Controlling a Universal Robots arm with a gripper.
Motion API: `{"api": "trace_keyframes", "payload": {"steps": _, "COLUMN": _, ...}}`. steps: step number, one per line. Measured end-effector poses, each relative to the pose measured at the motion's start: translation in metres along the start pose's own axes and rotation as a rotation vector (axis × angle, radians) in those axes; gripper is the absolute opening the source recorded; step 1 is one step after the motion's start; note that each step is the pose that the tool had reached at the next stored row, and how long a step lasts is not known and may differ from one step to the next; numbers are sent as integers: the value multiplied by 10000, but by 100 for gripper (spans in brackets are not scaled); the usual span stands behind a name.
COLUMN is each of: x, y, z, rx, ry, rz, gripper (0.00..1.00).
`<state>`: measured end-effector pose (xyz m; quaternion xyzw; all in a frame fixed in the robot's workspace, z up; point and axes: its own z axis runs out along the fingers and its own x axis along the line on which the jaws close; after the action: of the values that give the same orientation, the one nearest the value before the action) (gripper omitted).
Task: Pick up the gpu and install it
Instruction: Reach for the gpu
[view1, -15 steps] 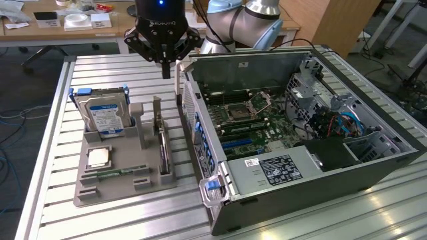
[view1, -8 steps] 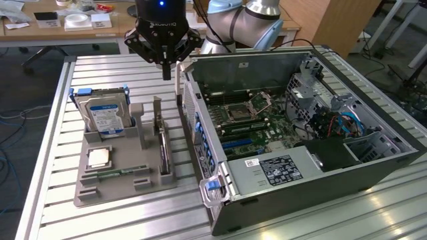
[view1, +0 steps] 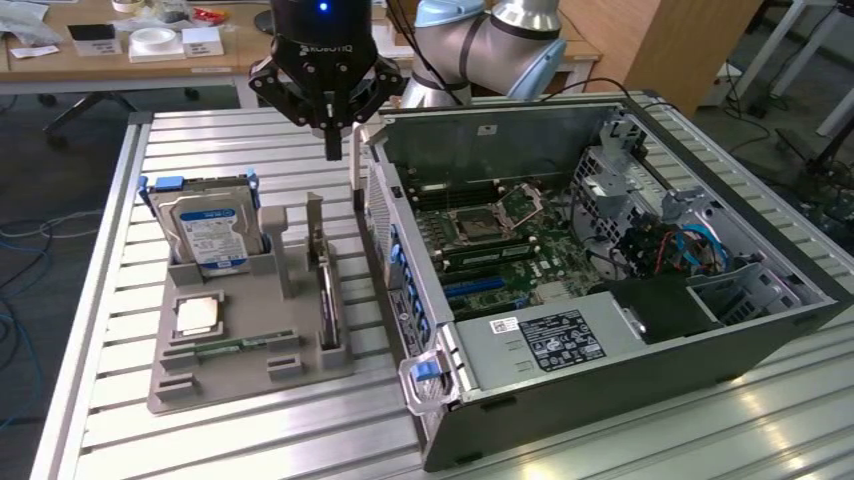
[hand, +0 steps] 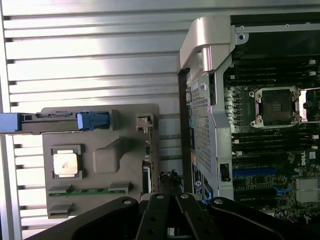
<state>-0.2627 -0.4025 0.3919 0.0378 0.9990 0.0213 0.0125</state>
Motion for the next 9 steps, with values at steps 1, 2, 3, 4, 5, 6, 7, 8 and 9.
{"api": "trace_keyframes", "payload": {"steps": 1, "x": 0, "y": 0, "z": 0, "rx": -1, "ry": 0, "rz": 0, "gripper": 11}}
{"api": "trace_keyframes", "payload": {"steps": 2, "x": 0, "y": 0, "z": 0, "rx": 0, "ry": 0, "rz": 0, "gripper": 11}}
{"api": "trace_keyframes", "payload": {"steps": 3, "x": 0, "y": -3, "z": 0, "rx": -1, "ry": 0, "rz": 0, "gripper": 11}}
{"api": "trace_keyframes", "payload": {"steps": 4, "x": 0, "y": -8, "z": -1, "rx": 0, "ry": 1, "rz": -1, "gripper": 11}}
{"api": "trace_keyframes", "payload": {"steps": 5, "x": -1, "y": -15, "z": 0, "rx": -1, "ry": 0, "rz": -2, "gripper": 11}}
{"api": "trace_keyframes", "payload": {"steps": 6, "x": -2, "y": -23, "z": -1, "rx": 0, "ry": 0, "rz": 0, "gripper": 11}}
{"api": "trace_keyframes", "payload": {"steps": 7, "x": -2, "y": -34, "z": -1, "rx": -1, "ry": 0, "rz": 0, "gripper": 11}}
{"api": "trace_keyframes", "payload": {"steps": 8, "x": -3, "y": -45, "z": -2, "rx": -1, "ry": 0, "rz": 0, "gripper": 11}}
{"api": "trace_keyframes", "payload": {"steps": 9, "x": -4, "y": -57, "z": -2, "rx": -1, "ry": 0, "rz": 0, "gripper": 11}}
